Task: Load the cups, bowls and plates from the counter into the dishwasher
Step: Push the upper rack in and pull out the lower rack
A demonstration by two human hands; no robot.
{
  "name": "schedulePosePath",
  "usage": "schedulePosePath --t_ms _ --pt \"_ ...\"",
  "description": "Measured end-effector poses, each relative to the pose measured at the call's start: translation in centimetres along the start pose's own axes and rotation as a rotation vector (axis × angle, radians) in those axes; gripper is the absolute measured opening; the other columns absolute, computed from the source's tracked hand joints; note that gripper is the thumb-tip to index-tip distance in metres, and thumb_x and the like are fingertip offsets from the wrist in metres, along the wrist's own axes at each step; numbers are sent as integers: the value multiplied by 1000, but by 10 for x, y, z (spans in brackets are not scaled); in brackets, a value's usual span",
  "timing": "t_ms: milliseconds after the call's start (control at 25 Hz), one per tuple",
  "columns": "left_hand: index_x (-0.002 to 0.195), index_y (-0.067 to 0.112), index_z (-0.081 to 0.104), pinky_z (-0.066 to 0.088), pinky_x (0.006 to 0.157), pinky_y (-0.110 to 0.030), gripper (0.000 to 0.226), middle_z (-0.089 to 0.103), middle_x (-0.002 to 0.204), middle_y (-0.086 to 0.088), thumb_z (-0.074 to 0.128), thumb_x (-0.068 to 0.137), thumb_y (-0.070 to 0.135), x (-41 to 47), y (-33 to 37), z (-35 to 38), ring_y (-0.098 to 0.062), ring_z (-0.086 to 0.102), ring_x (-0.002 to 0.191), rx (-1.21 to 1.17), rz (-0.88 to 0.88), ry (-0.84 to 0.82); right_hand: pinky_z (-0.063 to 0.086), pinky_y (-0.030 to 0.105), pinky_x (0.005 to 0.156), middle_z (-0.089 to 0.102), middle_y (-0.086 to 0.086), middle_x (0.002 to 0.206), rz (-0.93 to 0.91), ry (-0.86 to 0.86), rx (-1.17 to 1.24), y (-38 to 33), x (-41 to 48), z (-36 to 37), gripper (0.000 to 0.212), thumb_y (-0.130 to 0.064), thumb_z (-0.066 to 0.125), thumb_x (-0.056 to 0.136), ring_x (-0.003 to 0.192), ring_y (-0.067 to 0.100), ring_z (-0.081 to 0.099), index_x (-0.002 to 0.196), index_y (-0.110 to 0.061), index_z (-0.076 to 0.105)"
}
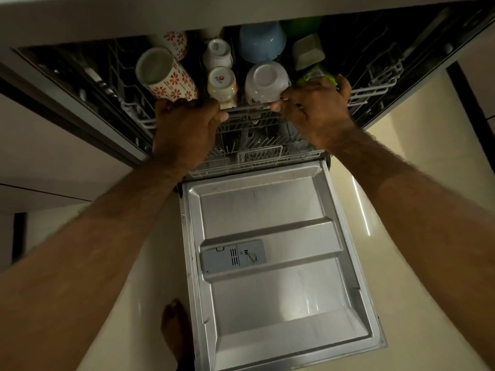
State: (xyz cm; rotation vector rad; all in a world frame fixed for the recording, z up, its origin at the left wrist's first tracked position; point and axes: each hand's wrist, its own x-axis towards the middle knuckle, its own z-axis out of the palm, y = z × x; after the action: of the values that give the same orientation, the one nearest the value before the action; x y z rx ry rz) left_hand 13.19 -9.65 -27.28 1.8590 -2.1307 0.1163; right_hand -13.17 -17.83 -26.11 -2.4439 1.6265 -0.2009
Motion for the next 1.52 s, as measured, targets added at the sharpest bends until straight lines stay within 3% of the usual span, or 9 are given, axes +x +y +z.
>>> schedulePosePath --t_ms 160,320,480,680,920,1160,1320,1520 --pt "116 15 64 44 96 -51 43 70 110 -14 46 100 50 -2 4 -8 -38 63 107 -105 -96 -13 10 59 119 64 -1 128 52 89 65 -11 -7 -5 61 -73 41 89 134 25 45 127 -29 63" --pt "144 10 51 40 110 -58 60 52 143 -20 62 94 43 -43 31 -6 -38 46 136 -232 -138 92 30 54 115 50 7 146 1 357 133 -42 -54 17 64 -58 59 90 139 25 41 140 -18 55" --pt "157 11 33 40 115 -57 74 26 163 -21 66 96 37 -93 59 4 -36 25 152 -395 -213 74 29 57 115 28 9 163 18 312 208 -55 -110 57 67 -44 64 93 151 27 24 151 -19 42" --pt "160 14 27 40 113 -58 78 27 164 -19 65 97 40 -136 60 49 -36 29 151 -369 -239 -82 34 55 115 32 12 161 29 186 186 -36 -129 104 68 -42 66 93 149 30 28 151 -17 40" --pt "162 10 18 33 119 -53 93 30 164 -18 70 93 42 -108 48 119 -37 32 149 -236 -250 -270 32 55 117 29 11 162 78 -12 128 -20 -79 165 82 -43 69 89 150 30 27 156 -20 27" --pt "163 17 8 28 120 -58 104 25 166 -13 75 88 45 -65 40 181 -37 28 151 -156 -289 -518 16 55 123 22 9 165 103 -209 -4 -18 -31 200 102 -42 75 82 153 31 15 160 -17 13" --pt "158 24 22 43 109 -55 90 45 154 -11 76 88 38 -55 38 186 -36 46 138 -214 -350 -522 20 51 123 33 8 158 81 -193 -85 -18 -28 198 95 -43 76 81 148 31 27 157 -17 25" --pt "147 20 35 55 91 -48 64 62 133 -14 69 95 36 -83 56 168 -37 62 117 -223 -311 -529 26 46 121 42 9 152 52 -199 -107 -19 -65 187 84 -38 73 84 141 31 37 153 -14 33"
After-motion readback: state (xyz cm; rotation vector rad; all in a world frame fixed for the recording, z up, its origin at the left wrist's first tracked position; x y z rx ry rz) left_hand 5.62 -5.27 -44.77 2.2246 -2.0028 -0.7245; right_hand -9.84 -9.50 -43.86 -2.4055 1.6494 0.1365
